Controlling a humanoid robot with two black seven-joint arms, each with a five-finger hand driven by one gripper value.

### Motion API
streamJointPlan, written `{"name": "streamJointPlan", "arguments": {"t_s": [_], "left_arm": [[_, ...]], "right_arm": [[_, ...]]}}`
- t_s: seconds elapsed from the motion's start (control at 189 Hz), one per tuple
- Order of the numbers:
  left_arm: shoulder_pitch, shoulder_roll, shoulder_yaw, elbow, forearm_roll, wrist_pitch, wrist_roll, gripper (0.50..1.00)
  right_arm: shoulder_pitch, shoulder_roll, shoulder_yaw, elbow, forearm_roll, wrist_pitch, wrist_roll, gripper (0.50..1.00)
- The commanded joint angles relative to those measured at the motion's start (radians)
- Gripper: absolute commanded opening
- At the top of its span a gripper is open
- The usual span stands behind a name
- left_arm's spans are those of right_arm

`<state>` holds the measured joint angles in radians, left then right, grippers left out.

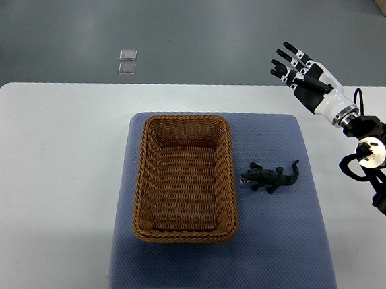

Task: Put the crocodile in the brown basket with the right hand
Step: 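Swing the right hand over and lower it toward the green crocodile, then close the right hand's fingers around the green toy crocodile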

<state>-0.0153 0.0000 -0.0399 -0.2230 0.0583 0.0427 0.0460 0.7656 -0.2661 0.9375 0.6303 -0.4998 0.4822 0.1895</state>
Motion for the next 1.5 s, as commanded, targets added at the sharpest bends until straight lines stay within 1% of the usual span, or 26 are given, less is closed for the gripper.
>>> {"name": "streamJointPlan", "arguments": {"t_s": [0.0,0.074,0.169,0.233,0.275,0.323,0.429,0.461,0.519,0.582,0.683,0.979,1.08,1.218,1.493], "left_arm": [[0.000,0.000,0.000,-0.001,0.000,-0.001,0.000,1.000],[0.000,0.000,-0.001,-0.001,0.000,-0.001,0.000,1.000],[0.000,0.000,-0.001,-0.001,0.003,-0.001,0.000,1.000],[0.000,0.000,-0.001,-0.001,0.005,-0.001,0.000,1.000],[0.000,0.000,-0.001,-0.002,0.005,-0.003,0.000,1.000],[0.000,0.000,-0.001,-0.002,0.006,-0.003,0.000,1.000],[0.000,0.000,-0.001,-0.004,0.006,-0.003,0.000,1.000],[0.000,0.000,-0.001,-0.004,0.006,-0.003,0.000,1.000],[0.000,0.000,-0.001,-0.004,0.006,-0.003,0.000,1.000],[0.000,0.000,-0.001,-0.004,0.006,-0.003,0.000,1.000],[0.000,0.000,0.000,-0.004,0.006,-0.003,0.000,1.000],[-0.002,0.000,0.000,-0.004,0.008,-0.004,0.002,1.000],[-0.002,0.000,0.000,-0.004,0.006,-0.004,0.002,1.000],[-0.002,0.000,-0.001,-0.004,0.006,-0.004,0.002,1.000],[-0.002,0.000,-0.001,-0.004,0.006,-0.004,0.002,1.000]], "right_arm": [[0.046,-0.067,-0.054,0.043,-0.161,0.006,-0.002,0.928],[0.100,-0.120,-0.120,0.075,-0.286,0.022,-0.004,0.928],[0.178,-0.191,-0.240,0.141,-0.439,0.062,-0.010,0.928],[0.241,-0.249,-0.331,0.212,-0.534,0.095,-0.025,0.930],[0.264,-0.269,-0.375,0.243,-0.572,0.111,-0.033,0.930],[0.307,-0.300,-0.448,0.301,-0.638,0.127,-0.044,0.928],[0.374,-0.360,-0.578,0.414,-0.755,0.129,-0.054,0.928],[0.386,-0.370,-0.602,0.431,-0.770,0.129,-0.055,0.928],[0.417,-0.393,-0.657,0.479,-0.784,0.129,-0.076,0.928],[0.428,-0.421,-0.683,0.535,-0.784,0.129,-0.093,0.930],[0.425,-0.446,-0.689,0.603,-0.783,0.129,-0.096,0.928],[0.313,-0.444,-0.686,0.612,-0.792,0.129,-0.096,0.928],[0.273,-0.439,-0.684,0.612,-0.792,0.085,-0.097,0.928],[0.235,-0.436,-0.672,0.608,-0.789,0.069,-0.097,0.928],[0.189,-0.404,-0.669,0.601,-0.775,-0.016,-0.094,0.926]]}}
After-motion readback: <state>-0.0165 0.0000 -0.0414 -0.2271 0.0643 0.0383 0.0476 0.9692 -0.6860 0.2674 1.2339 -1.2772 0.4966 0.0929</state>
